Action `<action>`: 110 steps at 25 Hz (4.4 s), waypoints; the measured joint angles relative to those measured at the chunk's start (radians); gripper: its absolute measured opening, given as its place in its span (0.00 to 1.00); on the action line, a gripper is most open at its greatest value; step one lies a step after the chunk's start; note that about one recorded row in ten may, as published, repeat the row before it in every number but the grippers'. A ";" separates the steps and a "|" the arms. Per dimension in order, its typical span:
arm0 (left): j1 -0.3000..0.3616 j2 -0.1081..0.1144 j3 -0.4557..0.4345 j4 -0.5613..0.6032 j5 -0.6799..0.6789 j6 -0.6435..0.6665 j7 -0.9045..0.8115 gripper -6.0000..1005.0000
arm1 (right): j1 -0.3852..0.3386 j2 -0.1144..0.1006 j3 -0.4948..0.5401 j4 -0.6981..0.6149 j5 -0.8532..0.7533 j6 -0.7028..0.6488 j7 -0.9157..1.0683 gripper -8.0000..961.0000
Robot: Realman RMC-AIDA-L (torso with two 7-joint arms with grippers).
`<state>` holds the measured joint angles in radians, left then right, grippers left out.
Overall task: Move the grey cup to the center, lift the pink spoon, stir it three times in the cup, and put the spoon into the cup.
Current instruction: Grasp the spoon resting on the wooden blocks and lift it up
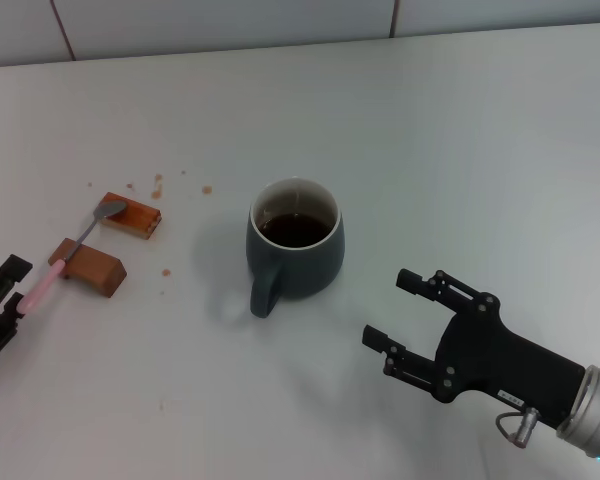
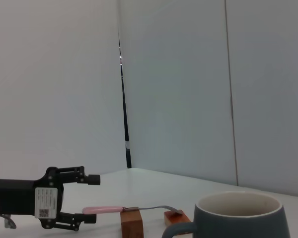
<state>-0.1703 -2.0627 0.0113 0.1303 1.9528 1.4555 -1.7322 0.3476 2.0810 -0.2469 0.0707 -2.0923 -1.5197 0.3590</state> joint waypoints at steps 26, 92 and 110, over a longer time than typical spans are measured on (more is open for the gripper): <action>-0.012 -0.004 0.006 -0.039 0.008 -0.003 0.002 0.81 | 0.000 -0.002 -0.007 0.000 0.000 0.000 0.000 0.79; -0.041 -0.002 -0.002 -0.066 0.009 -0.051 -0.004 0.65 | -0.008 -0.001 -0.029 0.001 0.000 0.000 0.000 0.79; -0.042 -0.004 -0.002 -0.070 0.004 -0.065 -0.008 0.60 | -0.009 -0.002 -0.040 0.001 0.000 0.000 0.000 0.79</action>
<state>-0.2120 -2.0663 0.0091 0.0603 1.9564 1.3906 -1.7406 0.3389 2.0793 -0.2872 0.0721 -2.0923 -1.5201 0.3589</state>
